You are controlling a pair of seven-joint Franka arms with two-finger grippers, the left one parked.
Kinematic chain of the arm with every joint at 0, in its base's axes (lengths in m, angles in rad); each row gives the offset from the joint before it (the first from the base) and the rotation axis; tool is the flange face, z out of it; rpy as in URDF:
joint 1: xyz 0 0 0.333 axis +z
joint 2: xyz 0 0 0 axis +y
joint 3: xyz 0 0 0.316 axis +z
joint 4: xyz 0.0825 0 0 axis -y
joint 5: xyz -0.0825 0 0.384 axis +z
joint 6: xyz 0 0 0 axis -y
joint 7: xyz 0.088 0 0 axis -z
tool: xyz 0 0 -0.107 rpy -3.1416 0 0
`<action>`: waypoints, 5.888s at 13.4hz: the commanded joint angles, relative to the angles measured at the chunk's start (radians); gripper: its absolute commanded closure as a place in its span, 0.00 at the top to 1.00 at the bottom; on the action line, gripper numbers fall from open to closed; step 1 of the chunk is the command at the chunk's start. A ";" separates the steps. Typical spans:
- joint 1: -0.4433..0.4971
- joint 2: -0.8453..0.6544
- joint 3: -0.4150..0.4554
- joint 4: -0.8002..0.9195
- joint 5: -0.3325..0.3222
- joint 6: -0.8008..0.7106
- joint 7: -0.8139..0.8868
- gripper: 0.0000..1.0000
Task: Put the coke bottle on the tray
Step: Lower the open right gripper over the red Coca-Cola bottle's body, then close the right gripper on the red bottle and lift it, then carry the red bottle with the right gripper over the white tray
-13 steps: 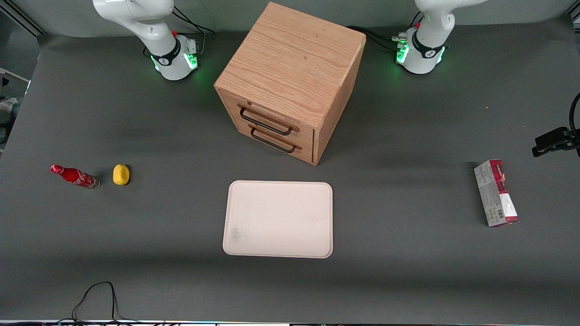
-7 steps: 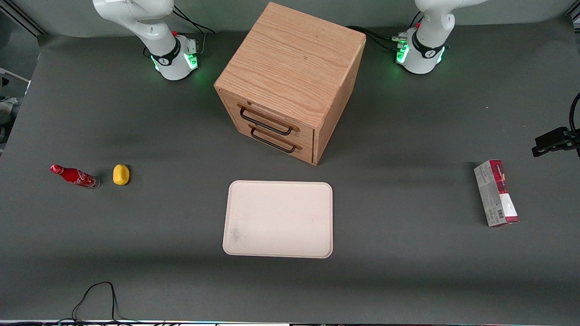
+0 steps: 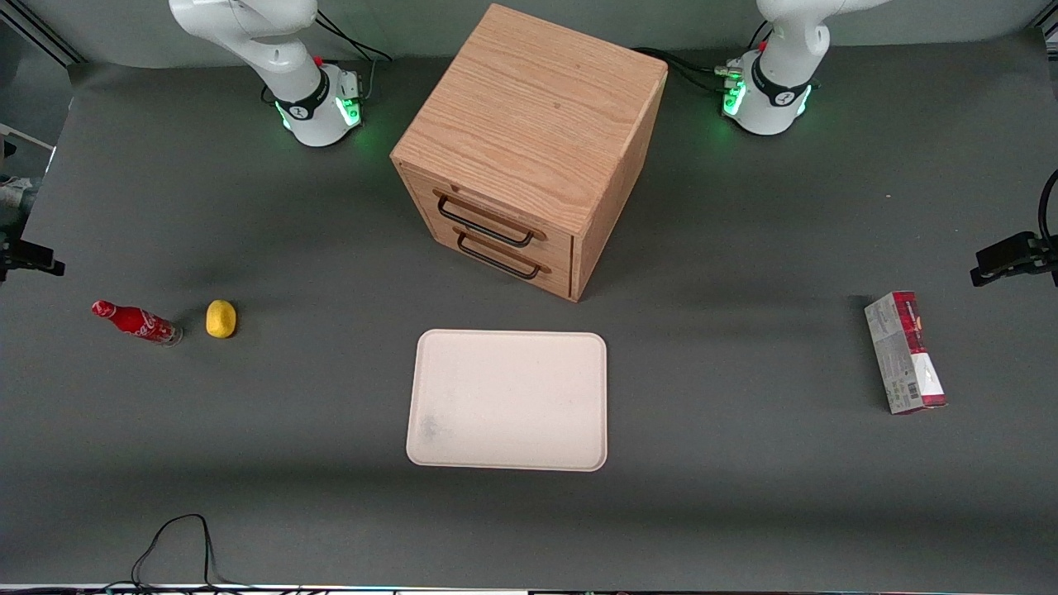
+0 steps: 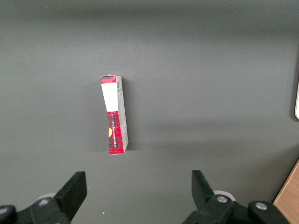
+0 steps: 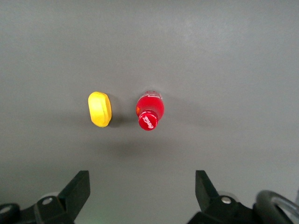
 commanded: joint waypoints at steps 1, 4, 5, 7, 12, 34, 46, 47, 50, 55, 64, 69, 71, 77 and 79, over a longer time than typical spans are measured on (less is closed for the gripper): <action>0.007 -0.020 -0.007 -0.110 0.018 0.118 -0.027 1.00; 0.010 -0.009 -0.007 -0.187 0.018 0.226 -0.025 1.00; 0.009 0.011 -0.007 -0.187 0.018 0.240 -0.027 1.00; 0.009 0.050 -0.005 -0.187 0.022 0.277 -0.025 1.00; 0.009 0.149 -0.001 -0.183 0.125 0.336 -0.090 1.00; 0.032 0.150 -0.002 -0.013 0.113 0.202 -0.156 0.00; 0.024 0.141 -0.030 0.753 0.058 -0.631 -0.153 0.00; 0.030 0.141 -0.021 0.762 0.062 -0.633 -0.151 0.00; 0.072 0.153 0.103 0.779 0.067 -0.615 -0.121 0.00; 0.105 0.250 0.447 0.922 0.058 -0.573 0.250 0.00; 0.427 0.434 0.492 0.989 -0.007 -0.425 0.627 0.00; 0.421 0.580 0.490 0.989 -0.007 -0.267 0.625 0.00; 0.420 0.650 0.493 0.988 -0.005 -0.217 0.620 0.00; 0.417 0.790 0.496 0.986 -0.002 -0.099 0.617 0.00; 0.417 0.813 0.495 0.985 -0.002 -0.079 0.617 0.00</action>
